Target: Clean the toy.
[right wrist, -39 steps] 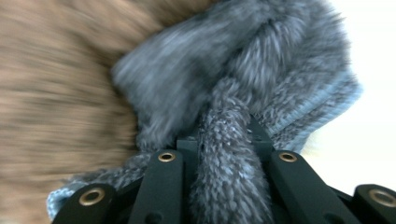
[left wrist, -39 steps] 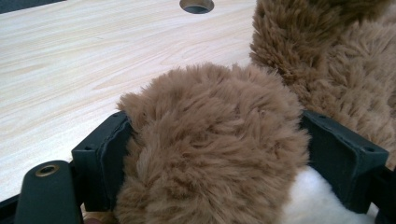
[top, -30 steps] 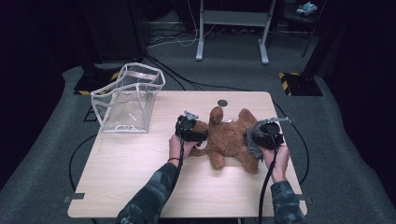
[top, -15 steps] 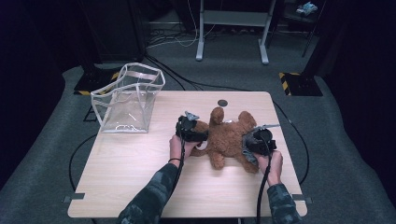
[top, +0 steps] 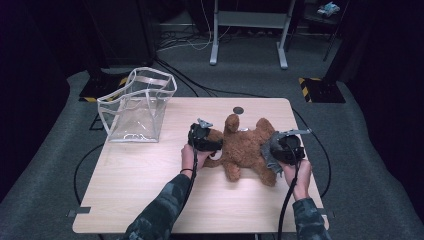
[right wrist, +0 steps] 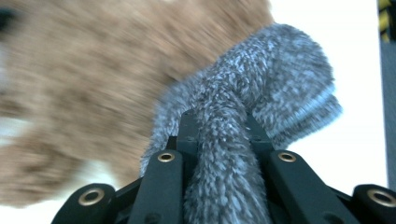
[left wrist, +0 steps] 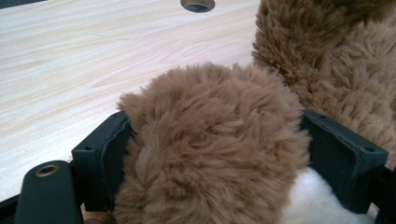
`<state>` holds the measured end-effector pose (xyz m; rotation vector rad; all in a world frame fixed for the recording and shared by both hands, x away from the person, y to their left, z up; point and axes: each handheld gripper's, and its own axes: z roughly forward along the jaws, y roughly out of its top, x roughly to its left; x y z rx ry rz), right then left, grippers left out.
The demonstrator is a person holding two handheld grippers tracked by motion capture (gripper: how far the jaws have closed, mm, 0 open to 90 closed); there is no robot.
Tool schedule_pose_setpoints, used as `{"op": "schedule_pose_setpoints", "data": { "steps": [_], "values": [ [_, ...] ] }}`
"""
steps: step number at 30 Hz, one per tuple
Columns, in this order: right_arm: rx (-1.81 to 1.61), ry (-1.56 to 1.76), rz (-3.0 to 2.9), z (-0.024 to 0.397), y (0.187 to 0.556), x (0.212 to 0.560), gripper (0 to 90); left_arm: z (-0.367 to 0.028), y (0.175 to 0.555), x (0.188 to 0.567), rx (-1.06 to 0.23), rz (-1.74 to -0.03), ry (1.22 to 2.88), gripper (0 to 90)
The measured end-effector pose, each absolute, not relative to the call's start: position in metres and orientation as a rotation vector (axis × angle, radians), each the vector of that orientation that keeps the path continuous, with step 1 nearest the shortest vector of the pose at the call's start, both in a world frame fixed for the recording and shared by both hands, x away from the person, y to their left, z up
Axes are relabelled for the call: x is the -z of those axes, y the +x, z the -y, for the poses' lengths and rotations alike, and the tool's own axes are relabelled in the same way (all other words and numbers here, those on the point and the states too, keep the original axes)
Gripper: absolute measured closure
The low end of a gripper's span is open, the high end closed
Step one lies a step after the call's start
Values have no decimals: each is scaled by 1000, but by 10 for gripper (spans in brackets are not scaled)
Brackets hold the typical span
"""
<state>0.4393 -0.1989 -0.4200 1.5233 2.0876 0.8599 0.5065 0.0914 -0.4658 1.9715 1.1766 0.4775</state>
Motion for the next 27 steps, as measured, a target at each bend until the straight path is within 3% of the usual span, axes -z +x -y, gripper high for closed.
{"op": "schedule_pose_setpoints", "data": {
  "steps": [5,17,22,24,27],
  "values": [
    [-792,1488,-2171,179,445,436,745,-92,507,466,-474,-1175,1970,161],
    [-620,1646,-2152,227,432,479,751,-91,506,466,-479,-1184,1962,162],
    [-725,1630,-2090,233,426,459,750,-91,507,465,-480,-1187,1968,162],
    [-842,1555,-2065,216,423,429,746,-91,507,465,-479,-1190,1968,163],
    [-869,1462,-2110,190,424,418,743,-90,507,465,-473,-1191,1963,163]
  ]
}}
